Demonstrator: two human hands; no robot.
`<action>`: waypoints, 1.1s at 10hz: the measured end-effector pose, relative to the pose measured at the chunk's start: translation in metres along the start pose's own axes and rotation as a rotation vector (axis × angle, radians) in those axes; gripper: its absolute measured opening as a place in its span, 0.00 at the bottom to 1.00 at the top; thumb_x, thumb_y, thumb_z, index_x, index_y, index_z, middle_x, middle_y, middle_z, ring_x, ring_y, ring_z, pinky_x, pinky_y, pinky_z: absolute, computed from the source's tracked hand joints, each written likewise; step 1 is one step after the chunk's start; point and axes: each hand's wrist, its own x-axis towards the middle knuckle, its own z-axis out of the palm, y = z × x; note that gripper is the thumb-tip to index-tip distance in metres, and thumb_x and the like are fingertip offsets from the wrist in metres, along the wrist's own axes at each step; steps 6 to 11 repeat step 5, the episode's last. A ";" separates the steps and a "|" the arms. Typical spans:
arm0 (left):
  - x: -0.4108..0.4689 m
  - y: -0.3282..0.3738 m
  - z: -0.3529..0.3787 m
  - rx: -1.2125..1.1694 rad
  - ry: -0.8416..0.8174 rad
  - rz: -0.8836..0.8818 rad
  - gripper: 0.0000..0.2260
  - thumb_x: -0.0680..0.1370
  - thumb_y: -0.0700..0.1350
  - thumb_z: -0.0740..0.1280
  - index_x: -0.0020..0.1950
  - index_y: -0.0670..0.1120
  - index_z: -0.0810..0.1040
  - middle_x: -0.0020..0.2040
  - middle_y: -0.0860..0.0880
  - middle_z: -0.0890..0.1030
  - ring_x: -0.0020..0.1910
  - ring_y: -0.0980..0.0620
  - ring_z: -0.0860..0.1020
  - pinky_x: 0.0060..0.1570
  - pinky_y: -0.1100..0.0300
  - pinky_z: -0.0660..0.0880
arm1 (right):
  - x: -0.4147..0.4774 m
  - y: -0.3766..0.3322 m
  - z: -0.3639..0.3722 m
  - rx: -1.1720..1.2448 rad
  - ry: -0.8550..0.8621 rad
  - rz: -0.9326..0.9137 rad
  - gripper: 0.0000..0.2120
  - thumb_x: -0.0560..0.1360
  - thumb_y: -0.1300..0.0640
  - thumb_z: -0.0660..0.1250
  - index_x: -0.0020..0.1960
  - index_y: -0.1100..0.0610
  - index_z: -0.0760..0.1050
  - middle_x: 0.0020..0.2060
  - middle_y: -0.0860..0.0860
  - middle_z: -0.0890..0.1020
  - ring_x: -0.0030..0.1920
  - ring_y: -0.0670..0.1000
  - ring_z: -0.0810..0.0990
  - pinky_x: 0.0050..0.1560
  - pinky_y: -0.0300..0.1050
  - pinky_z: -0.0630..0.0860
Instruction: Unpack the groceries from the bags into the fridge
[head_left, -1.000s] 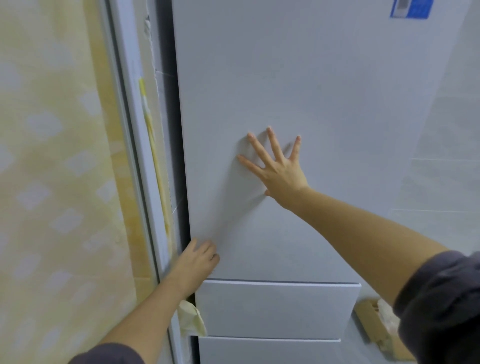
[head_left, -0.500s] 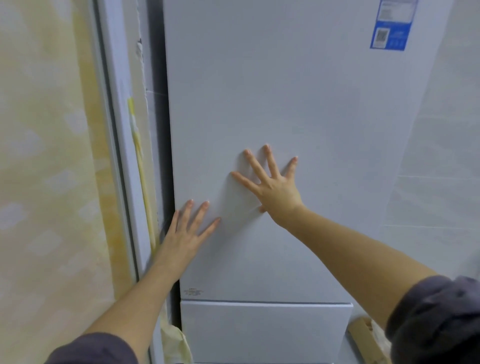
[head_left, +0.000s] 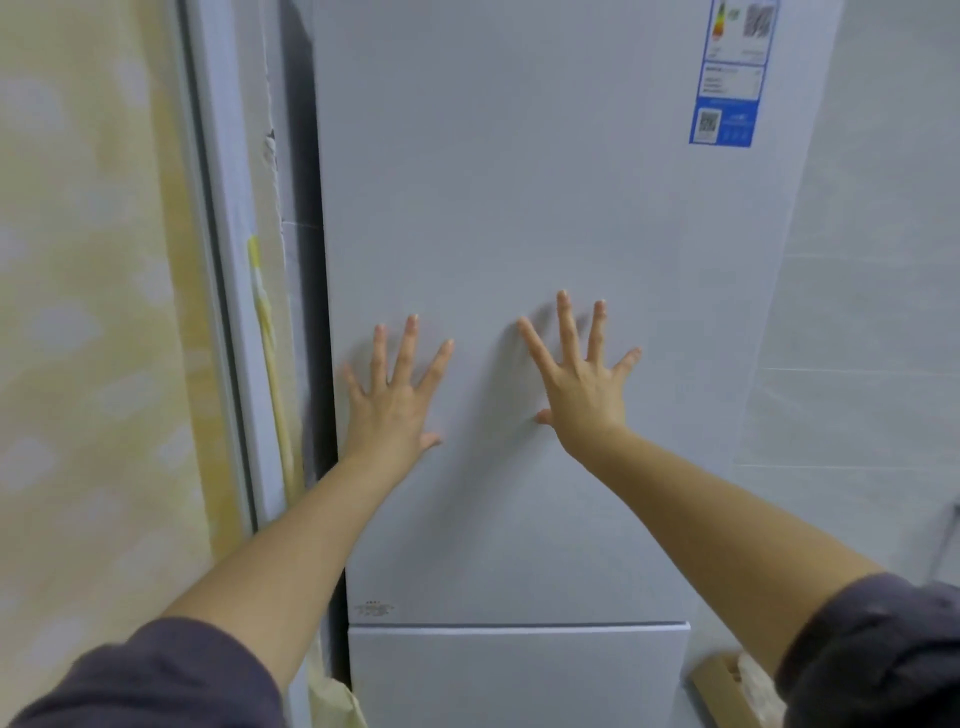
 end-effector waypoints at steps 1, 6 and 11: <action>0.017 0.018 -0.003 -0.017 -0.048 -0.076 0.57 0.69 0.60 0.74 0.75 0.56 0.29 0.74 0.44 0.25 0.75 0.34 0.33 0.66 0.28 0.58 | 0.002 0.004 0.003 0.081 -0.024 0.032 0.59 0.69 0.43 0.75 0.74 0.40 0.26 0.74 0.55 0.26 0.74 0.70 0.32 0.63 0.78 0.63; 0.019 0.035 -0.022 -0.025 -0.124 -0.112 0.55 0.71 0.55 0.74 0.76 0.53 0.29 0.72 0.42 0.23 0.74 0.32 0.32 0.65 0.27 0.60 | -0.014 0.000 -0.043 0.576 -0.039 -0.001 0.48 0.73 0.45 0.72 0.78 0.40 0.41 0.78 0.50 0.35 0.78 0.61 0.37 0.72 0.70 0.54; 0.019 0.035 -0.022 -0.025 -0.124 -0.112 0.55 0.71 0.55 0.74 0.76 0.53 0.29 0.72 0.42 0.23 0.74 0.32 0.32 0.65 0.27 0.60 | -0.014 0.000 -0.043 0.576 -0.039 -0.001 0.48 0.73 0.45 0.72 0.78 0.40 0.41 0.78 0.50 0.35 0.78 0.61 0.37 0.72 0.70 0.54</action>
